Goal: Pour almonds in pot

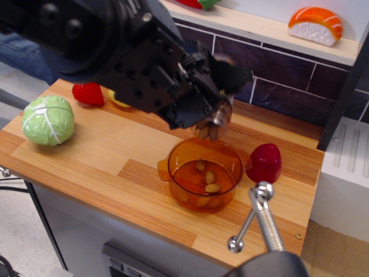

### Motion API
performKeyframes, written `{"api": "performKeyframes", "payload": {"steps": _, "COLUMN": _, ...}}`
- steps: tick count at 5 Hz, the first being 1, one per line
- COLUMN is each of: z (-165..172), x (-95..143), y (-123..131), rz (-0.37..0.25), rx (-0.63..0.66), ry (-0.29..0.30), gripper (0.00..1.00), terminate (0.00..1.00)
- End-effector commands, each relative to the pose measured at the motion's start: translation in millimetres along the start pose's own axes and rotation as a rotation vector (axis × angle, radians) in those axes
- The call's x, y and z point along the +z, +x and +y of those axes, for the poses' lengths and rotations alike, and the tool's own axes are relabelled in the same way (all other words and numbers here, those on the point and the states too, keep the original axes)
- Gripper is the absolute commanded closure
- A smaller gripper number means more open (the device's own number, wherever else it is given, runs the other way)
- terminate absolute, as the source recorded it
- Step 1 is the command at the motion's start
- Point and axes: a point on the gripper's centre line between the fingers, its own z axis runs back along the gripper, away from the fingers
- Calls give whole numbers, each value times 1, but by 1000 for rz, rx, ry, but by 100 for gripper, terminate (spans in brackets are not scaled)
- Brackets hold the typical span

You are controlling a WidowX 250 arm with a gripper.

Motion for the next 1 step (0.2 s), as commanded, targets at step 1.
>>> {"api": "performKeyframes", "payload": {"steps": 1, "z": -5, "x": 1, "y": 18, "rz": -105, "rx": 21, "ry": -59, "gripper": 100, "terminate": 100}}
